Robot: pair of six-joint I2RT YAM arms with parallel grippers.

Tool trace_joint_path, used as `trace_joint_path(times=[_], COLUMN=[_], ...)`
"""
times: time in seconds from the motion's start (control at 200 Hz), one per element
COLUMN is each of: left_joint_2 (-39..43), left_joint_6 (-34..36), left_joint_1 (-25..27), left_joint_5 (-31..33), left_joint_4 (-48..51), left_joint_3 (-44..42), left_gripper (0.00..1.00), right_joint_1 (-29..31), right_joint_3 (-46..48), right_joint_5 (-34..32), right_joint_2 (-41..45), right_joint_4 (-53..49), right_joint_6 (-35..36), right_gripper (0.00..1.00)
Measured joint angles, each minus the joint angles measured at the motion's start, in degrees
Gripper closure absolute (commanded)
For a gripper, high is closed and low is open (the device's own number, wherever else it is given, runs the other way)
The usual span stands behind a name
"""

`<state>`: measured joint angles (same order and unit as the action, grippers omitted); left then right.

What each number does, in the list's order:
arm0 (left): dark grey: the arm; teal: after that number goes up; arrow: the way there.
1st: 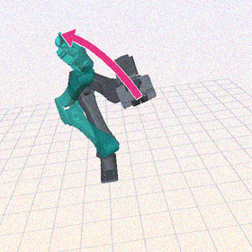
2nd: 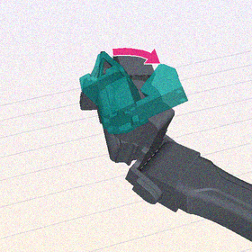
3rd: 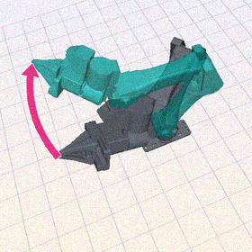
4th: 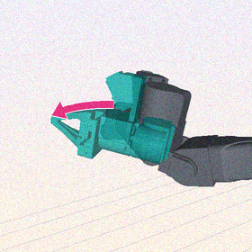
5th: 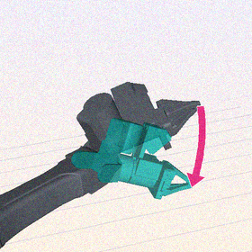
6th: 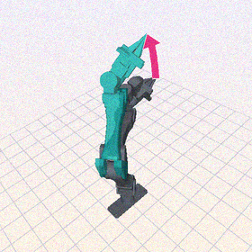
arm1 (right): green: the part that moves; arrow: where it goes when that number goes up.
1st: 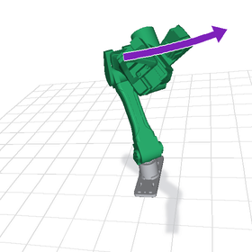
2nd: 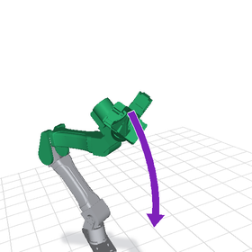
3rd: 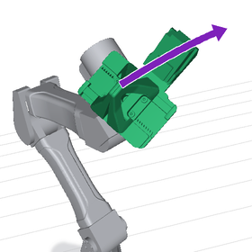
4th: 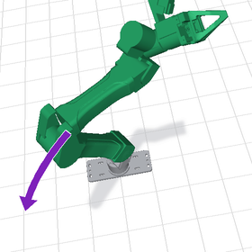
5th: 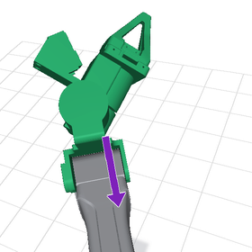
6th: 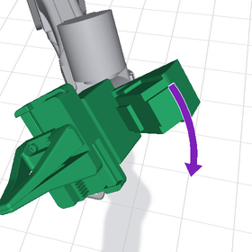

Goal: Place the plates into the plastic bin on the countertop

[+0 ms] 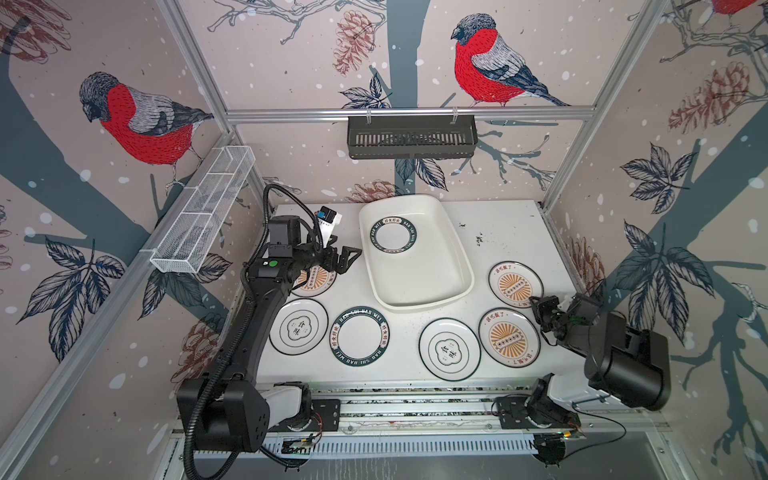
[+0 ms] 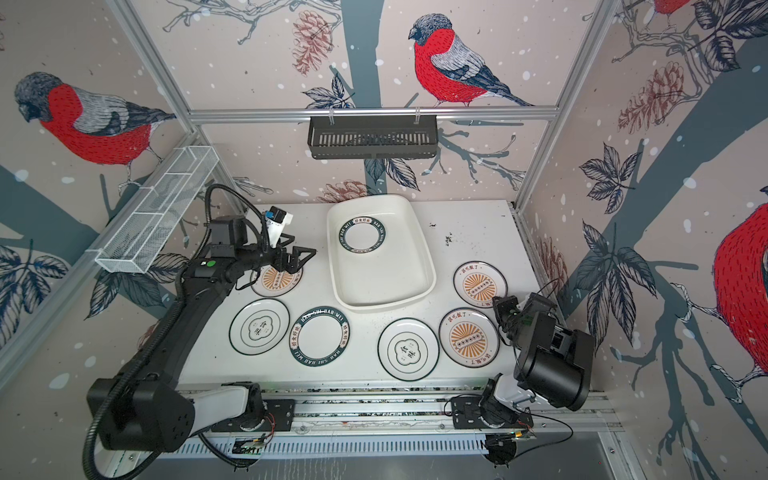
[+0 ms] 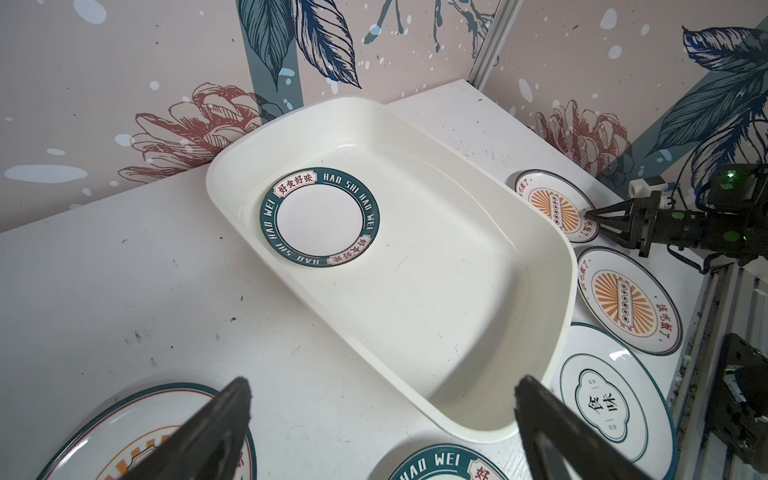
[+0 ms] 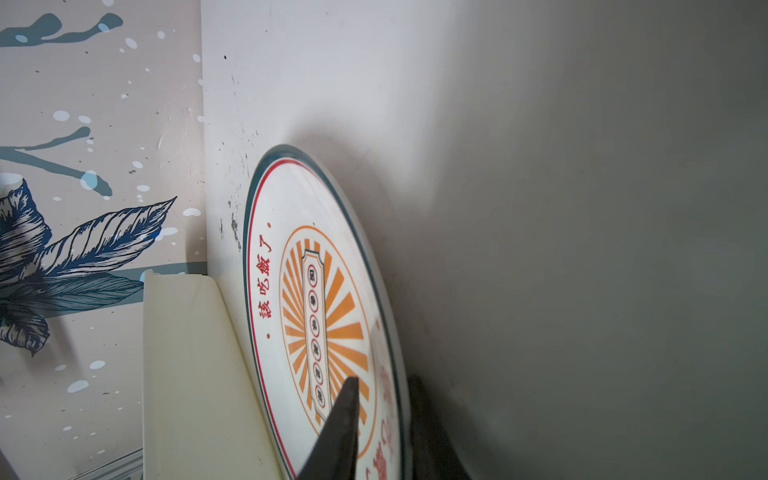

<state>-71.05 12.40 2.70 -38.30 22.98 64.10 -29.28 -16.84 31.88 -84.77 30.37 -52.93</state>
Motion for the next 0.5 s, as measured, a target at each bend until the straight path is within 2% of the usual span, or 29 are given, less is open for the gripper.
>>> trace_joint_path(times=[0.5], left_joint_2=[-0.7], left_joint_6=[-0.2], left_joint_1=[0.1], left_joint_5=[0.9], left_joint_4=[0.0], left_joint_3=[0.6], left_gripper=[0.02], right_joint_1=[0.0], right_joint_3=[0.0], right_joint_5=[1.6], right_joint_2=[-3.3], right_joint_4=[4.4], right_joint_6=[-1.1], right_gripper=[0.91])
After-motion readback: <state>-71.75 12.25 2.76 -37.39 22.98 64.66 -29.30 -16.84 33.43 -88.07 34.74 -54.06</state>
